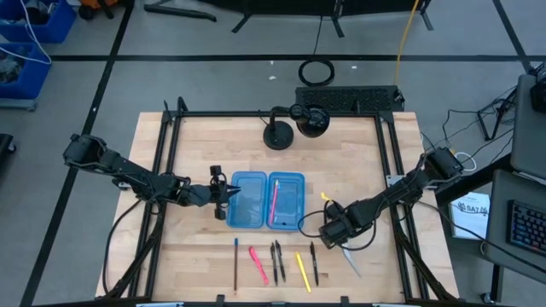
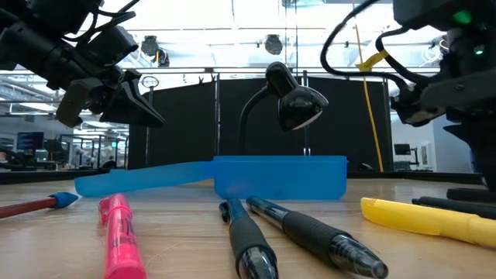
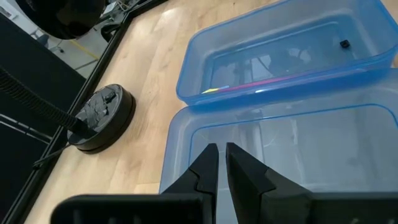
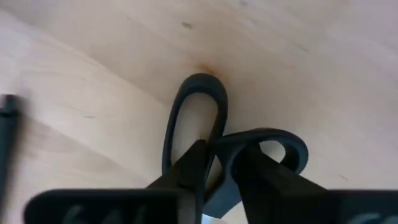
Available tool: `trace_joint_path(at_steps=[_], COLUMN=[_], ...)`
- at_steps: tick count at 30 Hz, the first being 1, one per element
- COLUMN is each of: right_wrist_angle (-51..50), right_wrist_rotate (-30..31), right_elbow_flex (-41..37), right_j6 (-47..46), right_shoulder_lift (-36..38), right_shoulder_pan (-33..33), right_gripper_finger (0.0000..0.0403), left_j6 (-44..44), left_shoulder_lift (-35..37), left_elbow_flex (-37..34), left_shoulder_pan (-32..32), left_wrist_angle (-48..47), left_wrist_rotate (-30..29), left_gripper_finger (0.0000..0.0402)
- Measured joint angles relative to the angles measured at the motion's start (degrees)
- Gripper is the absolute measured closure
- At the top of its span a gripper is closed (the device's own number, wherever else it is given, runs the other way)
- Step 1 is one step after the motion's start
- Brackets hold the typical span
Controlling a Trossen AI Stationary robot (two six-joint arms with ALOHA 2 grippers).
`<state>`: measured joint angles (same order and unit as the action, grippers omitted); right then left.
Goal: Pick & place school supplies into a supply box
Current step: Put the black scissors into the blue supply box
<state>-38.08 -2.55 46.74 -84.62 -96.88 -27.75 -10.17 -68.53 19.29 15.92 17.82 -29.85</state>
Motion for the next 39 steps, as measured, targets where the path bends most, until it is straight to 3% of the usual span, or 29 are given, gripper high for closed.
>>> trace_joint_path(at_steps=[5, 10, 15, 27, 39], right_wrist_angle=[5.0, 6.5, 6.9, 7.5, 7.8], right_wrist_rotate=[0.0, -0.2, -0.2, 4.9, 8.8], right_elbow_flex=[-1.9, -2.1, -2.2, -2.8, -2.8], right_j6=[0.1, -0.6, -0.7, -5.2, -6.9], right_shoulder_lift=[0.3, 0.3, 0.5, 10.8, 15.0], right_shoulder_pan=[0.0, 0.0, 0.0, -0.1, -0.5], right_gripper_finger=[0.0355, 0.0338, 0.036, 0.0367, 0.0378], left_j6=[0.3, 0.9, 0.9, 1.3, 1.2], left_shoulder_lift=[0.0, 0.0, 0.0, 0.0, 0.0], left_elbow_flex=[0.0, 0.0, 0.0, 0.0, 0.0], left_shoulder_pan=[0.0, 0.0, 0.0, 0.0, 0.0], left_wrist_angle=[0.0, 0.0, 0.0, -0.1, -0.1], left_wrist_rotate=[0.0, 0.0, 0.0, 1.6, 3.3], left_gripper_finger=[0.0364, 0.0364, 0.0364, 0.0364, 0.0364])
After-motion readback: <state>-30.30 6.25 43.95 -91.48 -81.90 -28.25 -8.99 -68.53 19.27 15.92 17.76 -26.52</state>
